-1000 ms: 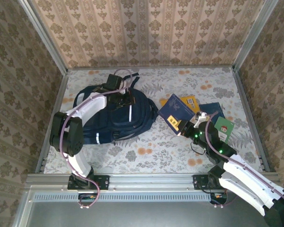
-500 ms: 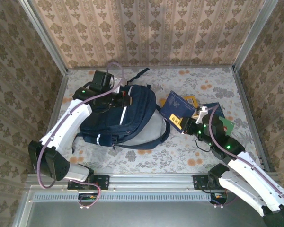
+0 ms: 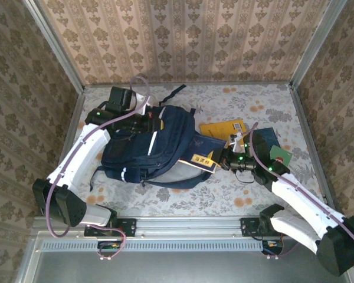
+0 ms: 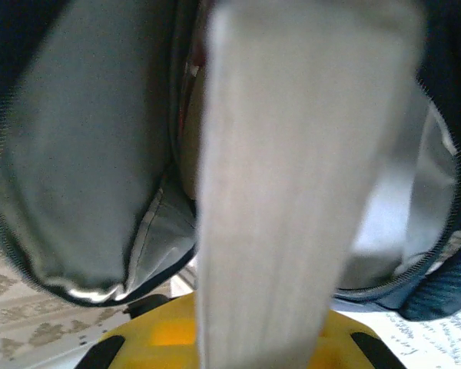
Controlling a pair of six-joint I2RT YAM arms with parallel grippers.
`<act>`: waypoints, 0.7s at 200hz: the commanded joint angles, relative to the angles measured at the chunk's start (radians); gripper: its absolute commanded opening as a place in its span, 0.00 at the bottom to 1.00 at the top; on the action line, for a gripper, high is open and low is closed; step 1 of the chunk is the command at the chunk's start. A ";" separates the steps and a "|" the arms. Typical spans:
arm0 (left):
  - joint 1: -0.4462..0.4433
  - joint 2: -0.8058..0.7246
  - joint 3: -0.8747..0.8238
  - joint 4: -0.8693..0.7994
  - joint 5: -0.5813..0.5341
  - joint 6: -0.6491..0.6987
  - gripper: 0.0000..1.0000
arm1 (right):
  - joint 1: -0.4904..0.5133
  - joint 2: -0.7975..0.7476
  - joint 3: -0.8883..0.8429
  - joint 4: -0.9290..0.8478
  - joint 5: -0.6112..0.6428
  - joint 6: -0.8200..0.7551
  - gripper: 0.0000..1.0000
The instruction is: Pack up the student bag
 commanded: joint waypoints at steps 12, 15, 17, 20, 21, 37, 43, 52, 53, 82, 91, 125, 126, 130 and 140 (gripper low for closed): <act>0.002 -0.051 0.068 0.139 0.111 -0.008 0.00 | 0.023 0.009 0.032 0.211 -0.061 0.130 0.00; 0.001 -0.052 0.070 0.143 0.112 -0.010 0.00 | 0.026 0.014 0.037 0.214 -0.059 0.130 0.00; 0.002 -0.053 0.070 0.145 0.115 -0.009 0.00 | 0.028 0.019 0.040 0.216 -0.060 0.130 0.00; 0.002 -0.053 0.071 0.146 0.118 -0.011 0.00 | 0.032 0.025 0.046 0.220 -0.059 0.130 0.00; 0.003 -0.054 0.071 0.146 0.119 -0.011 0.00 | 0.033 0.027 0.048 0.221 -0.058 0.131 0.00; 0.001 -0.054 0.076 0.150 0.134 -0.019 0.00 | 0.049 0.061 0.078 0.242 -0.049 0.134 0.00; 0.001 -0.054 0.078 0.150 0.133 -0.020 0.00 | 0.058 0.077 0.089 0.253 -0.042 0.134 0.00; 0.003 -0.055 0.079 0.149 0.129 -0.024 0.00 | 0.070 0.103 0.107 0.263 -0.033 0.130 0.00; 0.003 -0.055 0.079 0.150 0.128 -0.024 0.00 | 0.071 0.105 0.108 0.263 -0.030 0.130 0.00; 0.006 -0.060 0.079 0.161 0.130 -0.032 0.00 | 0.099 0.202 0.151 0.292 0.009 0.122 0.00; 0.009 -0.060 0.079 0.164 0.134 -0.035 0.00 | 0.110 0.238 0.164 0.311 0.011 0.122 0.00; 0.014 -0.057 0.082 0.187 0.152 -0.057 0.00 | 0.157 0.361 0.237 0.324 0.033 0.097 0.00; 0.015 -0.056 0.082 0.188 0.153 -0.058 0.00 | 0.158 0.364 0.240 0.324 0.033 0.096 0.00; 0.015 -0.055 0.081 0.191 0.155 -0.061 0.00 | 0.163 0.378 0.248 0.326 0.036 0.095 0.00; 0.015 -0.056 0.081 0.203 0.162 -0.071 0.00 | 0.173 0.411 0.264 0.346 0.043 0.101 0.00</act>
